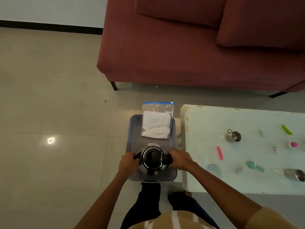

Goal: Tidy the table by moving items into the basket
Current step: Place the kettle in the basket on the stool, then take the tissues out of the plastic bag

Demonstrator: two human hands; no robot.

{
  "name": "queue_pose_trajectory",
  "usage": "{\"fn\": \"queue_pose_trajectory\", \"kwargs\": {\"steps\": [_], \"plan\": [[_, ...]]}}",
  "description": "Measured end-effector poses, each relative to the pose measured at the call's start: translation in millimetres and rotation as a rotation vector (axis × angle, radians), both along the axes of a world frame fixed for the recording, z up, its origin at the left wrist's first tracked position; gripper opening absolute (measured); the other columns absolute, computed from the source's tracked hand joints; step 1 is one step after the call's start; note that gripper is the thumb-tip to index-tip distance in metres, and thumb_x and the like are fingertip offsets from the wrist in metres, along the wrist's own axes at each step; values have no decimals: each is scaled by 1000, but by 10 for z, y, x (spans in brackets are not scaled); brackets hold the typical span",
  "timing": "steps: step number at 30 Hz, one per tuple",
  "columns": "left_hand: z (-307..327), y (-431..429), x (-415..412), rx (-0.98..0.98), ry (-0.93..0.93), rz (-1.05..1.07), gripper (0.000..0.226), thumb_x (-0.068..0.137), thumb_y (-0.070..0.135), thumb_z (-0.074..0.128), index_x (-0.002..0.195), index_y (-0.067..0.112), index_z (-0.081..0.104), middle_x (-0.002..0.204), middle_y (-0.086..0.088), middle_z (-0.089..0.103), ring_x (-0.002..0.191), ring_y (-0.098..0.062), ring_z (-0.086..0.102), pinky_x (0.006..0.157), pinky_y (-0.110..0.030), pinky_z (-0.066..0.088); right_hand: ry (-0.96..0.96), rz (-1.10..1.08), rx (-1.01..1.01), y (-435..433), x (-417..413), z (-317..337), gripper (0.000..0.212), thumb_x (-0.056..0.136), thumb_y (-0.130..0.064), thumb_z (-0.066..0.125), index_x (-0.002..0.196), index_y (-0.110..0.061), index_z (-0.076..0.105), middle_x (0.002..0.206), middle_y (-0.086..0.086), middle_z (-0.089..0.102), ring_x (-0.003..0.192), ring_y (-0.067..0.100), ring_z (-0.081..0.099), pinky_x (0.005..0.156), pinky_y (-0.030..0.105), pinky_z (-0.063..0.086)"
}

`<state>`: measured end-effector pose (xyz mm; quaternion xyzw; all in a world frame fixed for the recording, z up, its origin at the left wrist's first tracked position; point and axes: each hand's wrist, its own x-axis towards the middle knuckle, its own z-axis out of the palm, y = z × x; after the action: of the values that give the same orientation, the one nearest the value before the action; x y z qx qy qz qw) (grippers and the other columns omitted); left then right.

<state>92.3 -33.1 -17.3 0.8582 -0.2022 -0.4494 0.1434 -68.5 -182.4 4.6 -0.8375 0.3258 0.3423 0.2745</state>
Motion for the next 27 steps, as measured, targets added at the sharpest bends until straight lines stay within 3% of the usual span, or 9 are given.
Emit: {"fn": "queue_pose_trajectory", "kwargs": {"steps": [4,7,12,16,18,20,22,24,27], "plan": [[82,-79,193,111,161,-192,14,83,12,53,85,5,65,82,-13,69,75,-24,61,67,-29,47,31,17,192,-132,43,-18,36,76,0,58,112,-4,55,115,18,60,105,33,57,72,31,42],[234,-230,418,196,150,-395,18,86,16,50,87,4,64,81,-10,65,80,-22,57,70,-27,43,23,-51,330,-407,132,80,41,76,10,53,117,4,58,121,20,58,111,33,55,75,28,45],[549,-666,724,13,3,-375,42,91,26,47,128,7,54,132,-13,55,121,-27,51,93,-28,39,-259,-589,230,-876,448,34,25,84,6,55,107,7,63,114,24,63,88,22,59,73,26,49],[655,-984,822,-241,-56,-291,34,91,11,49,124,11,59,128,-8,59,114,-26,57,88,-25,39,-386,-1262,268,-1249,833,-224,28,89,2,48,114,9,57,87,19,63,53,17,54,53,24,44],[573,-1078,864,-271,-57,-274,34,91,12,50,125,12,58,128,-7,60,114,-24,57,91,-25,40,-445,-1444,351,-1330,945,-373,33,91,4,43,123,6,50,88,18,60,55,18,60,53,24,47],[461,-1122,896,-277,-41,-254,35,91,15,50,126,13,57,126,-7,61,114,-20,57,92,-24,39,-488,-1545,474,-1350,1018,-521,38,93,3,40,131,-2,41,113,22,56,89,32,66,74,33,53],[385,-1138,903,-294,-38,-221,34,91,15,50,124,14,58,122,-4,64,111,-17,58,90,-21,38,-544,-1623,608,-1365,1059,-668,47,94,4,38,137,-11,30,117,20,48,113,41,56,89,43,48],[362,-1122,884,-326,-43,-187,33,91,14,50,123,13,59,120,-4,65,107,-13,58,89,-20,39,-606,-1667,659,-1388,1096,-767,54,91,7,41,138,-14,26,107,18,48,107,41,57,89,45,47],[396,-1048,853,-364,-45,-153,31,91,13,50,120,12,61,115,-4,67,103,-13,60,86,-20,40,-642,-1664,444,-1412,1107,-759,42,86,8,51,127,0,43,87,17,57,73,26,60,76,37,54]]}}
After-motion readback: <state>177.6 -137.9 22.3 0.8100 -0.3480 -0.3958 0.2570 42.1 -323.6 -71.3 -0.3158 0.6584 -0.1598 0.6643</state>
